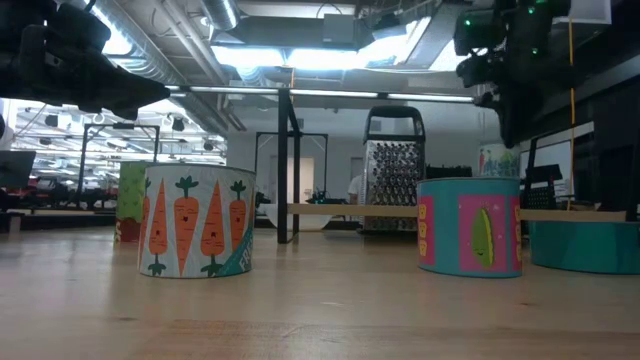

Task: Pick and place cans onto a shelf
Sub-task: Put the canned mixed vegetables on the shelf

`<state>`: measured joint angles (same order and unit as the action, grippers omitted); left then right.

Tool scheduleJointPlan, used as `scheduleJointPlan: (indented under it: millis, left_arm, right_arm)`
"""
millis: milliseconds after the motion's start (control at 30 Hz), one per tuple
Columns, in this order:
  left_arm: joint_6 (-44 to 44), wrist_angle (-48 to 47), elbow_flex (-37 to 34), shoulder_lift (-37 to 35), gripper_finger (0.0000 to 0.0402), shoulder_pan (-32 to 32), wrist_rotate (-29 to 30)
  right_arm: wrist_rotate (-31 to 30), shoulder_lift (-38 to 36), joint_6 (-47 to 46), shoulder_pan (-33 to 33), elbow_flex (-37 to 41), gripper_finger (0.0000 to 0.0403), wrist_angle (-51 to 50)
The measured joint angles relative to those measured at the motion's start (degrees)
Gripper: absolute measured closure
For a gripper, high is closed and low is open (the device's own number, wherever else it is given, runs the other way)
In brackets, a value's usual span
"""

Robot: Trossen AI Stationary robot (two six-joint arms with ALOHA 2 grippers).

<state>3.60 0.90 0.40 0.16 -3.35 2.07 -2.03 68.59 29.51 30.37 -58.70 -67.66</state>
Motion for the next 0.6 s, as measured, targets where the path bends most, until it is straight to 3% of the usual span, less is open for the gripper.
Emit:
scheduleJointPlan:
  millis: [233,600]
  left_arm:
    - [0.0,0.01,0.02,0.0,0.0335,0.0,0.0]
    - [-0.01,0.01,0.0,-0.01,0.0335,0.0,0.0]
  right_arm:
    - [0.02,-0.4,3.81,1.99,5.8,0.0397,7.48]
    - [0.21,-0.55,6.32,2.45,6.26,0.0396,7.33]
